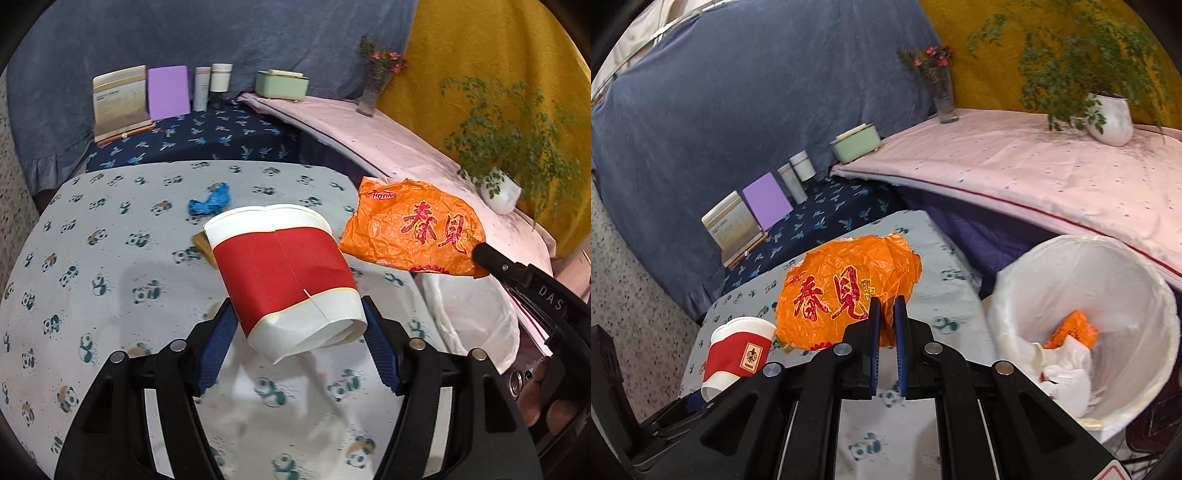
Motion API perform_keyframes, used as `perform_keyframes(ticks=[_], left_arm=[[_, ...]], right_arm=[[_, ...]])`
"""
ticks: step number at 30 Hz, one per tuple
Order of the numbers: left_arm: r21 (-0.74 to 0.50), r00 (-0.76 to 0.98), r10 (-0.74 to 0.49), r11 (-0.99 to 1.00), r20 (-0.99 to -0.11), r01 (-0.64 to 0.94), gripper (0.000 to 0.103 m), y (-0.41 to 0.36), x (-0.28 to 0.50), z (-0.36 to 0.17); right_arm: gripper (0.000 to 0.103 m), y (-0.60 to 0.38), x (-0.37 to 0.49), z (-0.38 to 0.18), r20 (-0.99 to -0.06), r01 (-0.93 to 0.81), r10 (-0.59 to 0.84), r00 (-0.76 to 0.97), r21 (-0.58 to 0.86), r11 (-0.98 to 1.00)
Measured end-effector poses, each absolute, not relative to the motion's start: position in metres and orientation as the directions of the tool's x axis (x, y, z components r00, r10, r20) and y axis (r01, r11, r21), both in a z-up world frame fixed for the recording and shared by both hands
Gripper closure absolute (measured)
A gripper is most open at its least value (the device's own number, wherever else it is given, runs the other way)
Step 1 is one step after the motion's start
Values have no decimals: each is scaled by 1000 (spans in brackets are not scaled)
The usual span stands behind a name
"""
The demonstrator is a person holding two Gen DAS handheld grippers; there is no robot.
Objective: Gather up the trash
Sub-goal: 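Carry the cup and orange bag in both grippers over the trash bin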
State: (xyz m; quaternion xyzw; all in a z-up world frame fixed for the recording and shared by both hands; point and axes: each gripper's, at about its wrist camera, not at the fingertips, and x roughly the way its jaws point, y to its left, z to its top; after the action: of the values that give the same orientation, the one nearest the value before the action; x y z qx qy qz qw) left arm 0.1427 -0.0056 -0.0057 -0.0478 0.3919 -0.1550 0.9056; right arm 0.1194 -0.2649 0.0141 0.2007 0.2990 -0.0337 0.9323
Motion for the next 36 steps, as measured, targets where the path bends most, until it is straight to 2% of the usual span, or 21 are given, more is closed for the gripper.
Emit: perform_keyframes(ticks=[15, 36], left_arm=[[-147, 616, -378, 908, -692, 392, 39, -100, 107, 7], [-101, 506, -461, 804, -729, 586, 39, -223, 97, -14]], right_arm=[[95, -362, 51, 25, -526, 308, -60, 848, 397, 865], [95, -458, 1, -3, -549, 477, -205, 810, 415, 775]])
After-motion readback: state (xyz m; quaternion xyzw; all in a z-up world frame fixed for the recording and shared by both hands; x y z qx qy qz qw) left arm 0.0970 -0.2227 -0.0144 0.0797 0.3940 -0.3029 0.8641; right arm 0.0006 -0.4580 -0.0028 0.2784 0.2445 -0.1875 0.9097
